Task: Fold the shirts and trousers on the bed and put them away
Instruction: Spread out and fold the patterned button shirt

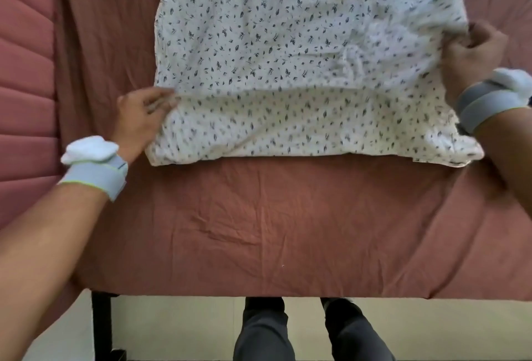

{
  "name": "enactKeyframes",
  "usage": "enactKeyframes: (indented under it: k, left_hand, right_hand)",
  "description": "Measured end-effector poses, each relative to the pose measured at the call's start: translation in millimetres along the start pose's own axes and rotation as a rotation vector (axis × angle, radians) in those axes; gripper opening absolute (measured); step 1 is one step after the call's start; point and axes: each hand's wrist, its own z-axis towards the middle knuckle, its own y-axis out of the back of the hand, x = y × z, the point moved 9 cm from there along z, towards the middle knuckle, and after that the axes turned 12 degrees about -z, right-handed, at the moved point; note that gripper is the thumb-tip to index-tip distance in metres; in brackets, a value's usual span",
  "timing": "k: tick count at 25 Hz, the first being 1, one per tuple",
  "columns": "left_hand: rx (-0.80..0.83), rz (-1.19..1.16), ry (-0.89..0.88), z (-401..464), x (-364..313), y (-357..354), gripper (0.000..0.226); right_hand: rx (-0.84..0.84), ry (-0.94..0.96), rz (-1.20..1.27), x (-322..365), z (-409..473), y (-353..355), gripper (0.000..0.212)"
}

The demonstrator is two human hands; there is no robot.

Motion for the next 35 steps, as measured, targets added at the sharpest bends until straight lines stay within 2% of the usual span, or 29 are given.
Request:
enactKeyframes:
  k: [3, 5, 7, 9, 10, 12, 14, 16, 17, 19, 21, 23, 25, 26, 28, 30, 31, 33, 35]
  left_hand:
    - [-0.114, -0.044, 0.169, -1.9, 31.0, 4.4, 0.057]
    - [-0.204, -0.092, 0.294, -35.5, 62.3, 4.6, 0.067]
    - [-0.236, -0.151, 0.387, -70.6, 91.2, 4.7, 0.066]
    - [-0.225, -0.268, 0.46, -85.0, 109.3, 0.9, 0.058]
    - [-0.205, -0.329, 0.493, -85.3, 112.6, -3.5, 0.052]
    - [-0.135, -0.415, 0.554, -80.4, 112.7, -15.1, 0.029]
    - [-0.103, -0.437, 0.554, -73.9, 107.5, -21.2, 0.007]
    - [-0.162, -0.397, 0.5, -68.9, 105.4, -7.2, 0.011]
    - [-0.19, -0.375, 0.481, -68.5, 108.5, 3.7, 0.008]
    - [-0.166, -0.26, 0.449, -71.0, 121.5, 30.4, 0.003]
    - [-0.127, -0.161, 0.473, -83.1, 137.0, 53.9, 0.013]
    - [-0.058, -0.036, 0.546, -109.6, 147.6, 67.5, 0.018]
    - [-0.036, 0.213, 0.532, -132.3, 143.8, 76.9, 0.025]
    - [-0.077, 0.297, 0.493, -137.6, 132.8, 81.3, 0.034]
    - [-0.193, 0.327, 0.3, -131.1, 87.5, 77.8, 0.05]
    - [-0.165, 0.247, 0.04, -108.7, 24.2, 38.1, 0.05]
    - [-0.085, 0.138, 0.009, -96.1, -4.7, 4.9, 0.049]
    - [0.14, -0.082, 0.103, -70.6, -53.5, -77.5, 0.052]
    - [0.296, -0.183, 0.227, -44.6, -81.9, -155.4, 0.063]
  right_hand:
    - [0.042, 0.045, -0.371, 15.5, -18.4, -10.7, 0.059]
    - [0.079, 0.305, -0.435, 27.6, -66.3, -31.6, 0.068]
    - [0.283, 0.623, -0.544, 23.0, -135.6, -69.4, 0.08]
    - [0.45, 0.802, -0.719, -5.5, -184.6, -100.0, 0.092]
    - [0.473, 0.836, -0.756, -16.0, -195.3, -104.6, 0.093]
    - [0.441, 0.796, -0.738, -27.8, -195.1, -100.3, 0.082]
    - [0.312, 0.709, -0.734, -32.9, -176.8, -80.7, 0.064]
    - [0.206, 0.688, -0.829, -38.9, -160.1, -65.0, 0.055]
    - [0.204, 0.711, -0.866, -43.3, -156.4, -62.4, 0.049]
    - [0.272, 0.814, -0.855, -45.2, -162.3, -64.2, 0.043]
    - [0.353, 0.961, -0.792, -42.6, -189.3, -64.4, 0.052]
    - [0.548, 1.008, -0.823, -48.0, -230.2, -77.1, 0.045]
    - [0.849, 0.854, -0.959, -60.9, -261.0, -87.9, 0.034]
    - [0.933, 0.789, -0.996, -64.0, -269.6, -89.8, 0.029]
    - [0.95, 0.702, -0.921, -51.7, -267.1, -86.4, 0.025]
    - [0.718, 0.611, -0.654, -21.7, -235.5, -69.7, 0.028]
    - [0.549, 0.534, -0.502, -8.2, -211.2, -55.6, 0.027]
    - [0.298, 0.313, -0.279, -0.5, -158.0, -32.1, 0.036]
    - [0.339, 0.031, -0.089, -10.9, -116.0, -40.2, 0.055]
